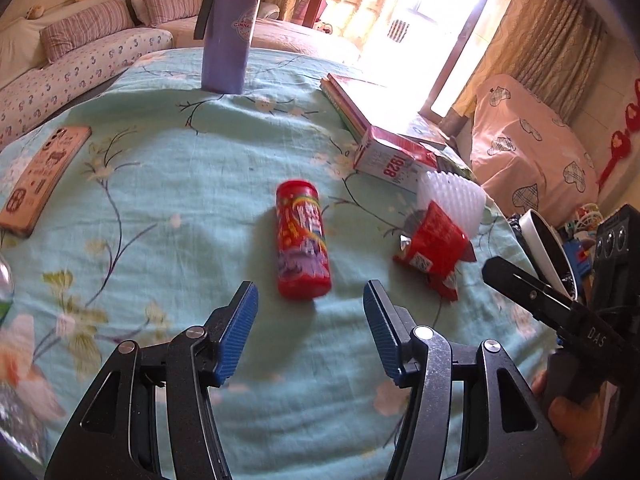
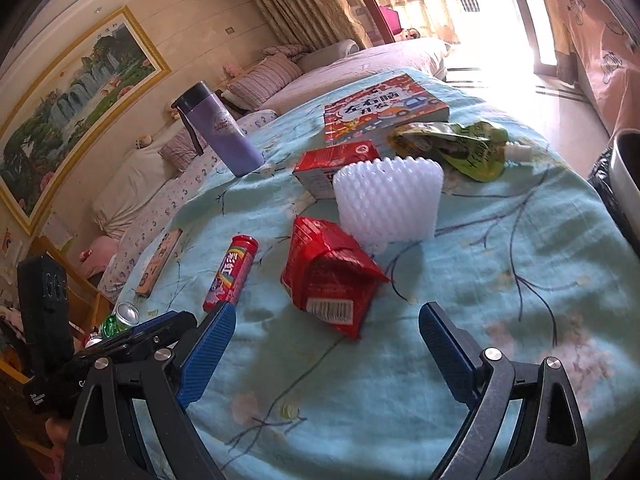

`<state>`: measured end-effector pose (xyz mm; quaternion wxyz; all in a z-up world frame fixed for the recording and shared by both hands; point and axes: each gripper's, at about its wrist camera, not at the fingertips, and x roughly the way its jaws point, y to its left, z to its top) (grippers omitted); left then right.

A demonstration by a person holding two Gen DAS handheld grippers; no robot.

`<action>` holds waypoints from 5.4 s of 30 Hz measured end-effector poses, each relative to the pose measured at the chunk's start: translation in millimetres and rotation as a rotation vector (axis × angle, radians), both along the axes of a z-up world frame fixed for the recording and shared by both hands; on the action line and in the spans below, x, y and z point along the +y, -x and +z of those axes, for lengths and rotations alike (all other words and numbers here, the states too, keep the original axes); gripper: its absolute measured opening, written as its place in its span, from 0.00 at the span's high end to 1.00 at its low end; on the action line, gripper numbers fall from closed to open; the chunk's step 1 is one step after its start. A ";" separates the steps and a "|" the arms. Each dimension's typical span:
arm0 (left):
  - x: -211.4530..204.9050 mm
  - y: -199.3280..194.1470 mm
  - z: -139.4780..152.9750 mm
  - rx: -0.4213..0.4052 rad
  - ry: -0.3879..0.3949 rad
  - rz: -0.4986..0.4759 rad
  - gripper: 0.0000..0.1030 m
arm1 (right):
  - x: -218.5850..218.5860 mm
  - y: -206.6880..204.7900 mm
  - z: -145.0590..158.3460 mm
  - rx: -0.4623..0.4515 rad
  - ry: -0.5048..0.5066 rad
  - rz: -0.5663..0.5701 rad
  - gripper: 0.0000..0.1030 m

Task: Collect trash
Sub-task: 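Grasp the red Skittles tube with the left gripper while the right gripper grasps the red snack bag, then carry the Skittles tube and red snack bag over the bin and release both, then grasp the white foam net with the right gripper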

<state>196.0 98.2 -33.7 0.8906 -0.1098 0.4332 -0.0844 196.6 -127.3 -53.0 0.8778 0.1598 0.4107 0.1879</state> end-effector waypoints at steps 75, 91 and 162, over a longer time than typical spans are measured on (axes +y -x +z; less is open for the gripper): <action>-274.3 53.2 39.0 -0.099 -0.088 -0.360 0.68 | -243.4 95.8 30.9 -0.101 -0.055 -0.233 0.49; -318.4 38.2 45.8 -0.113 -0.095 -0.426 0.68 | -282.2 87.9 30.7 -0.100 -0.033 -0.294 0.49; -192.0 10.7 15.2 -0.001 0.000 -0.157 0.40 | -219.4 36.7 36.0 -0.056 0.002 -0.175 0.15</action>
